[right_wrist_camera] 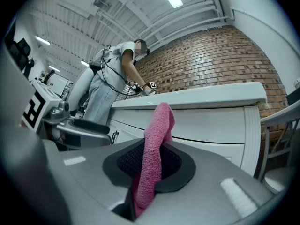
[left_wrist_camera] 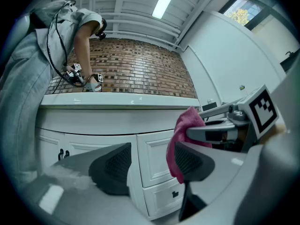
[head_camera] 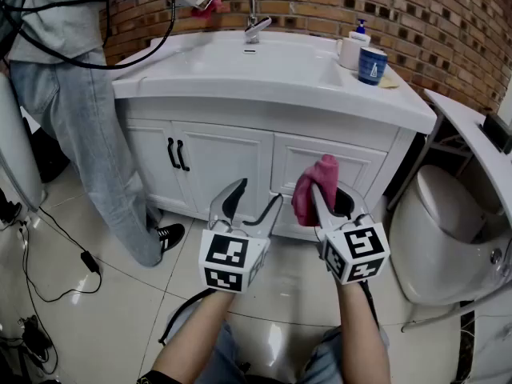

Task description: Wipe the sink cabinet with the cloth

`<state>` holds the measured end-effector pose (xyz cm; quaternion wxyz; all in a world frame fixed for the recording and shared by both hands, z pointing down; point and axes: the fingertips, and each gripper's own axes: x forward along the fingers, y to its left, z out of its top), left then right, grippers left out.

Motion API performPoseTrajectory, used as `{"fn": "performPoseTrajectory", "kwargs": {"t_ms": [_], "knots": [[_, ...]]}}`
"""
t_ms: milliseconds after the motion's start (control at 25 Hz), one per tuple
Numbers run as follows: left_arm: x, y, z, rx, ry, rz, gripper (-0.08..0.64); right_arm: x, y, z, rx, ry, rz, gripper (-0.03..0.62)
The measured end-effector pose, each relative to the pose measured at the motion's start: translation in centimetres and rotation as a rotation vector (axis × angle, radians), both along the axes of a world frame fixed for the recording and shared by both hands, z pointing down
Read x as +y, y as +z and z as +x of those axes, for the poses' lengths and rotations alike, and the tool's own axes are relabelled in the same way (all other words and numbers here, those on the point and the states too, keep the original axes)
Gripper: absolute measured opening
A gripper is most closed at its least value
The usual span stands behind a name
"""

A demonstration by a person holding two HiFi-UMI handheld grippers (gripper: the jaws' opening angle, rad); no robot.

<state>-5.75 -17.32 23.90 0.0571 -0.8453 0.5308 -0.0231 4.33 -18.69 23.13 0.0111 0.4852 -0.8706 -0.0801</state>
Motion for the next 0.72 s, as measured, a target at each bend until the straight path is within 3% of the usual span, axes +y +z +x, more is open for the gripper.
{"fn": "performPoseTrajectory", "kwargs": {"t_ms": [240, 480, 560, 720], "knots": [[-3.3, 1.2, 0.3, 0.019, 0.016, -0.012, 0.288, -4.8, -0.3, -2.2, -0.005, -0.078, 0.059, 0.054], [-5.8, 2.6, -1.2, 0.046, 0.006, -0.038, 0.288, -9.2, -1.3, -8.6, 0.155, -0.204, 0.127, 0.054], [-6.1, 2.5, -2.0, 0.051, -0.004, -0.040, 0.288, -10.8, -2.0, -9.9, 0.201, -0.176, 0.109, 0.054], [-6.3, 2.2, -1.6, 0.077, 0.011, -0.041, 0.288, -12.5, -1.6, -9.3, 0.200, -0.062, 0.070, 0.054]]}}
